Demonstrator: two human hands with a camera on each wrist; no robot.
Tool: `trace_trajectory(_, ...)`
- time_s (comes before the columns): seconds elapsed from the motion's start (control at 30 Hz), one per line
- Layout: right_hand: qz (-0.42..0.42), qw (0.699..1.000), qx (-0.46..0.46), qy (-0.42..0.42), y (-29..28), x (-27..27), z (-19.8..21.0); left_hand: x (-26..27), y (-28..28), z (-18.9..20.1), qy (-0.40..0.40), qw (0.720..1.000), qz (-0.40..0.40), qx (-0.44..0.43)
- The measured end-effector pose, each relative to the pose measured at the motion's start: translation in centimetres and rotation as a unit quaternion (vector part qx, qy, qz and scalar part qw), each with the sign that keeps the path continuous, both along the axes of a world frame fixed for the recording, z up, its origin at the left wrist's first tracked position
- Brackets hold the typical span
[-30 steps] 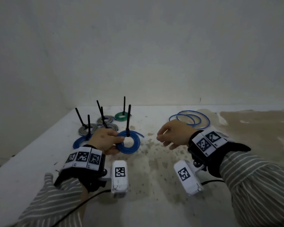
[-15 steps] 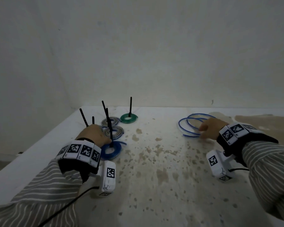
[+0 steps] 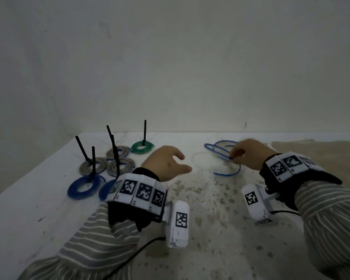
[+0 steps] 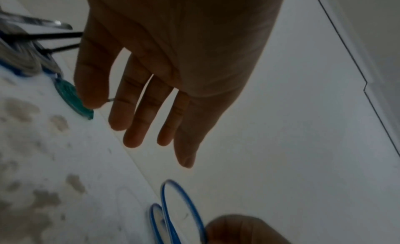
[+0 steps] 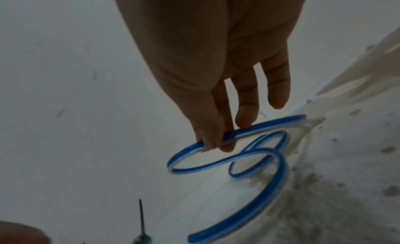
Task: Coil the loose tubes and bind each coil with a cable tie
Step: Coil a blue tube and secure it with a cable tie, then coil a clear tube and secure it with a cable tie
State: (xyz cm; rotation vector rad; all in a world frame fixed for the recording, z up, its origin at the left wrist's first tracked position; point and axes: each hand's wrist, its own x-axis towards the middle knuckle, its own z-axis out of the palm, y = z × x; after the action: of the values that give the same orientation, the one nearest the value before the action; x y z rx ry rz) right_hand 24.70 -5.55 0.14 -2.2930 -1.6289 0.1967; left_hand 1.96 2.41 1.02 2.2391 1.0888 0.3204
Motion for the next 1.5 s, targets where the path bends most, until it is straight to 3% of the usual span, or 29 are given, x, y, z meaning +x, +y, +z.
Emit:
trace_trajectory(0.17, 0.021, 0.996, 0.046, 0.071, -1.3, -0.4, 0.1, 4.0, -2.4, -0.5, 0.078, 0.994, -0.081, -0.019)
trace_trajectory(0.37, 0.054, 0.990, -0.094, 0.094, -2.2, 0.0, -1.8, 7.2, -2.8, 0.2, 0.135, 0.987, -0.090, 0.015)
trace_trajectory(0.63, 0.074, 0.982, -0.174, -0.020, -1.9, -0.5, -1.8, 7.6, -2.8, 0.0, 0.121, 0.985, -0.121, 0.003)
trace_trajectory(0.77, 0.091, 0.991, -0.098, -0.017, -2.7, -0.9, -0.5, 6.6, -2.7, 0.1, 0.055, 0.989, -0.127, 0.057)
trace_trajectory(0.9, 0.108, 0.992, 0.036, 0.061, -3.9, -1.6, 1.4, 5.6, -2.5, 0.5, -0.027, 0.987, -0.144, 0.067)
trace_trajectory(1.13, 0.113, 0.958, 0.209, 0.163, -4.8, -3.6, 2.5, 3.8, -3.1, 1.5, -0.131, 0.980, -0.148, 0.031)
trace_trajectory(1.3, 0.119, 0.943, 0.278, 0.142, -4.5, -4.4, 2.2, 3.1, -3.3, 1.0, -0.179, 0.973, -0.144, 0.003)
trace_trajectory(1.5, 0.081, 0.909, 0.358, 0.199, -5.1, -3.0, 2.7, 2.1, -2.8, 0.9, -0.199, 0.963, -0.170, -0.056)
